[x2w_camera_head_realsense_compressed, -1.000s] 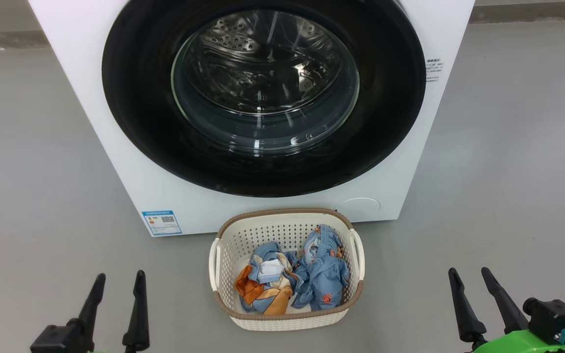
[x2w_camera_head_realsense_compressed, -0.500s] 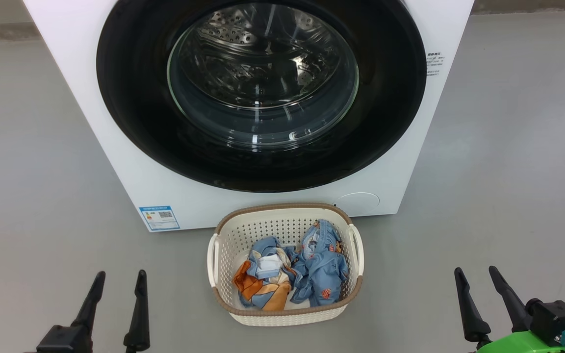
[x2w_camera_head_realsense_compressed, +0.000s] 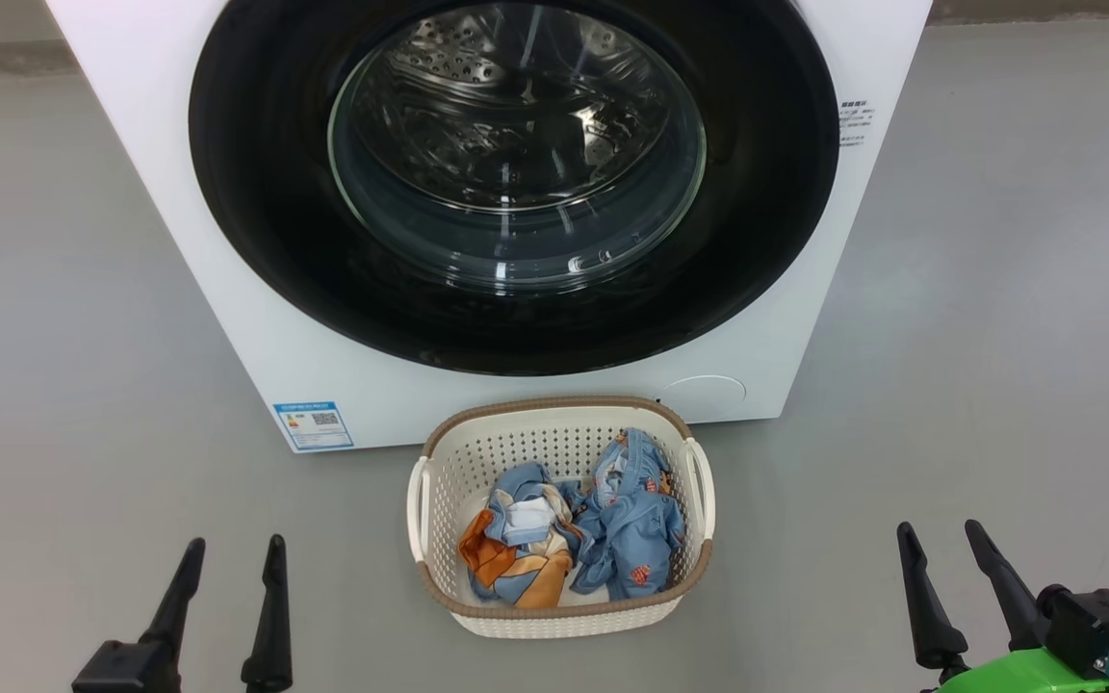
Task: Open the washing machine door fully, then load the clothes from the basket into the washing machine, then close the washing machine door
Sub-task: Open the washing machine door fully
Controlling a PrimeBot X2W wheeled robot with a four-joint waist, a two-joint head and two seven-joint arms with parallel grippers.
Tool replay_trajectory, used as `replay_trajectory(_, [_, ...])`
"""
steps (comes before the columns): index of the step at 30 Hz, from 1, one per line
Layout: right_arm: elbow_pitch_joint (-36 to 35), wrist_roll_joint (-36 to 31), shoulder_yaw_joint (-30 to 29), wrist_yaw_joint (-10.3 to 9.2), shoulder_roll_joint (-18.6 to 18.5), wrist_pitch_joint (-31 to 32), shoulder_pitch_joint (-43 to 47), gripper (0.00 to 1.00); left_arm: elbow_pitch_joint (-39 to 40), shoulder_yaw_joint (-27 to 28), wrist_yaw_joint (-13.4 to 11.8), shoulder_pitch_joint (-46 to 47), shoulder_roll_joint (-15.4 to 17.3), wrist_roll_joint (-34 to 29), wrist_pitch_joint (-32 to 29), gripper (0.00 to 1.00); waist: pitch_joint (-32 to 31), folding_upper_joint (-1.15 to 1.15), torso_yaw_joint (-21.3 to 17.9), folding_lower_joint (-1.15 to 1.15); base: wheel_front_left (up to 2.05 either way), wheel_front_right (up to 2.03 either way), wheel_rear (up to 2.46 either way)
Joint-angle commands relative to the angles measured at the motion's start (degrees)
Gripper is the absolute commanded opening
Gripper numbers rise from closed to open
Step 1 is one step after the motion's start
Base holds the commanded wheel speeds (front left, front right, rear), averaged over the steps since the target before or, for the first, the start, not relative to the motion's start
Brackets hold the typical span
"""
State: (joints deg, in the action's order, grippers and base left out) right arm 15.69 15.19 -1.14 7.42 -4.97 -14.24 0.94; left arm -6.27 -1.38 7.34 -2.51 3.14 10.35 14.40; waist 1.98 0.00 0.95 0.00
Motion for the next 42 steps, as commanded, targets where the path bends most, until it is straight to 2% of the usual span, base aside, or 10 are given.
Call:
replay_trajectory(1, [-1.5,0.1,1.5,0.07,-0.4,-0.8,-0.4,1.00,0.9,1.9,0.1,1.4,0.9,-0.3,0.6,1.00,0.0,0.00,0.0,0.00,0.00,0.00,0.00])
replay_trajectory(20, [-1.6,0.0,0.9,0.07,-0.4,-0.8,-0.7,1.00,-0.3,3.0,0.1,1.6,0.5,-2.7,0.6,1.00,0.3,0.00,-0.1,0.00,0.17,0.17,-0.35])
replay_trajectory(37, [-1.7,-0.2,0.6,0.07,-0.3,-0.8,-0.8,1.00,-0.4,2.9,0.1,1.9,0.4,-3.0,0.6,1.00,0.4,0.00,-0.1,0.00,1.11,1.11,-2.22])
replay_trajectory(42, [-1.6,-0.1,0.6,0.07,-0.3,-0.8,-1.0,1.00,0.4,2.6,0.1,2.1,0.2,0.2,0.6,1.00,0.5,0.00,-0.1,0.00,1.14,1.13,-2.28])
